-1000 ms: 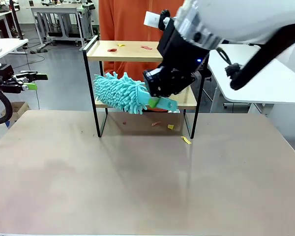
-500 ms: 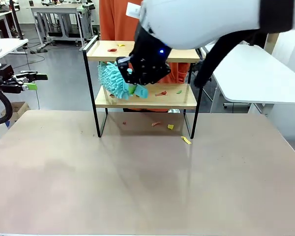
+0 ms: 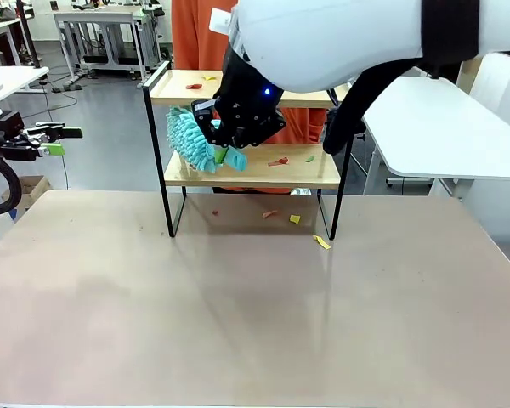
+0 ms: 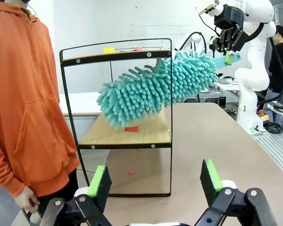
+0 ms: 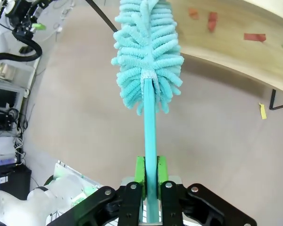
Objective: Clean the shelf.
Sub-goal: Clean the specific section of the Shelf indicated by the human with the Duster.
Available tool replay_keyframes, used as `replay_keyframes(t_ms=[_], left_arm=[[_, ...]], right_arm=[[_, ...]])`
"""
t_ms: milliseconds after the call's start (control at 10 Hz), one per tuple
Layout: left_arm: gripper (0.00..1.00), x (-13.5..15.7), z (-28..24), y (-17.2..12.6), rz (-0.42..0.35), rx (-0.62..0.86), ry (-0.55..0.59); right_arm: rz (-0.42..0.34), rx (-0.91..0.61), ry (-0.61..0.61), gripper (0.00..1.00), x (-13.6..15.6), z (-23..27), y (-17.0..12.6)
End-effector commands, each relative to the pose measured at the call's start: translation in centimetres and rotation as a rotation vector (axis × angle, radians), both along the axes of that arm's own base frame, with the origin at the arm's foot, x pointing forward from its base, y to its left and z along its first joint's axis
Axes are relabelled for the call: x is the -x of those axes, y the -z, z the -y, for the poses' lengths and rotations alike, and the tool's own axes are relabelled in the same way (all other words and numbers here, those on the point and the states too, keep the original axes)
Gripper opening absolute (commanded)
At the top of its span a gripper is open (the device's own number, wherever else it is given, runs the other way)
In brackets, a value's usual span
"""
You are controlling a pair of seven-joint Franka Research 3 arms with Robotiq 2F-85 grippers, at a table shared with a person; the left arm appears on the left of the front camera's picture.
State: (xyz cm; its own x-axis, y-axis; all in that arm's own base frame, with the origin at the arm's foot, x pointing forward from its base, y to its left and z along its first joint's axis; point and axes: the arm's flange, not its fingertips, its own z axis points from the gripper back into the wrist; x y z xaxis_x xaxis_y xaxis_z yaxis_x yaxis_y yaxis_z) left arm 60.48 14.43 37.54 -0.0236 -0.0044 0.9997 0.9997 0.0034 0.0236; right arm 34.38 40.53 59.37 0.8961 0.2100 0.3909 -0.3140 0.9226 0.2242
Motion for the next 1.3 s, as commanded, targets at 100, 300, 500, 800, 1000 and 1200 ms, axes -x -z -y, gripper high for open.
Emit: replay_keyframes(t_ms=[100, 300, 500, 800, 1000, 1200], left_arm=[[1.0, 0.1, 0.1, -0.2, 0.016, -0.003, -0.003], [1.0, 0.1, 0.1, -0.2, 0.016, -0.003, -0.003], [1.0, 0.1, 0.1, -0.2, 0.016, -0.003, -0.003], [1.0, 0.1, 0.1, -0.2, 0.016, -0.003, -0.003], [1.0, 0.1, 0.1, -0.2, 0.016, -0.003, -0.003], [1.0, 0.1, 0.1, -0.2, 0.016, -0.003, -0.003]], right_arm=[[0.02, 0.083, 0.146, 0.13, -0.4, -1.9, 0.7], [0.05, 0.08, 0.241, 0.13, -1.2, -4.0, 0.9], [0.062, 0.065, 0.292, 0.13, -1.7, -5.5, 1.2], [0.108, 0.025, 0.327, 0.13, -3.1, -7.9, 1.9], [0.14, 0.014, 0.326, 0.13, -4.0, -10.1, 3.0], [0.16, 0.017, 0.321, 0.13, -4.5, -12.2, 4.0]])
